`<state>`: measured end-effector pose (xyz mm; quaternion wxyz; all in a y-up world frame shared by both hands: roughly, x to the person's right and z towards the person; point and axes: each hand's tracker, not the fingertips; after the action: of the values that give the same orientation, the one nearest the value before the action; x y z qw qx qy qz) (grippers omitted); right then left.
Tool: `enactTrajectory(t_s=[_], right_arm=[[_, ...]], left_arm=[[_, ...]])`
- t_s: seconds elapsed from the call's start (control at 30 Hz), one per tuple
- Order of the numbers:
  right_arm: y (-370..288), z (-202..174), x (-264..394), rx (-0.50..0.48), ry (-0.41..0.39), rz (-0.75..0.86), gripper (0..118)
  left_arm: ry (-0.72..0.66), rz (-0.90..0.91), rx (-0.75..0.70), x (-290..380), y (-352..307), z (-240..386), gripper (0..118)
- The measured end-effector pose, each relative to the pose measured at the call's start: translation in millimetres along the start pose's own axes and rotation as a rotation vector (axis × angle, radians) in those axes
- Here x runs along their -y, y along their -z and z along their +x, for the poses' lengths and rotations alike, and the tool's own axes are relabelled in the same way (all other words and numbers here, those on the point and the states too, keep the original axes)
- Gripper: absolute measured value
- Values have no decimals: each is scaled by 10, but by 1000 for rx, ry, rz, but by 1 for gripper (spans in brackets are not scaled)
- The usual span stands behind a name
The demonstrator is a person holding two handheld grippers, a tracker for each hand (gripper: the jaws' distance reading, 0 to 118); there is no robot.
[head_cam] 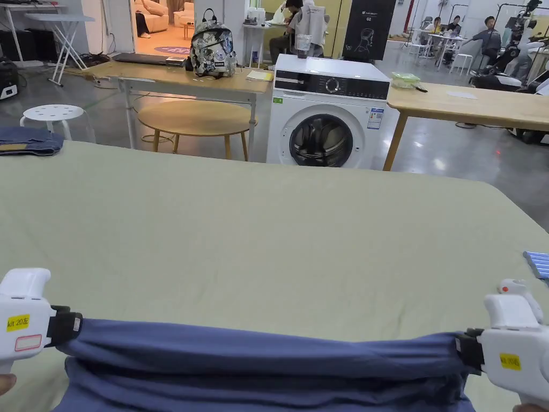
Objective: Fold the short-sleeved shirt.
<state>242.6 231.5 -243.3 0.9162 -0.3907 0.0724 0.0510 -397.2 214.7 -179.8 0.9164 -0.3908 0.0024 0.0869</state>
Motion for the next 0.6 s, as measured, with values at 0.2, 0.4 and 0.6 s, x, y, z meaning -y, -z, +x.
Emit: enactTrajectory(t_s=[0.2, 0.4, 0.6], right_arm=[[-141, -84, 511, 30, -13, -99, 0], [97, -46, 943, 39, -8, -214, 0], [288, -88, 1204, 52, -2, -271, 0]], left_arm=[[10, -69, -8, 449, -28, -429, 0], [26, -168, -31, 765, 68, -255, 0], [61, -287, -79, 911, 233, -190, 0]])
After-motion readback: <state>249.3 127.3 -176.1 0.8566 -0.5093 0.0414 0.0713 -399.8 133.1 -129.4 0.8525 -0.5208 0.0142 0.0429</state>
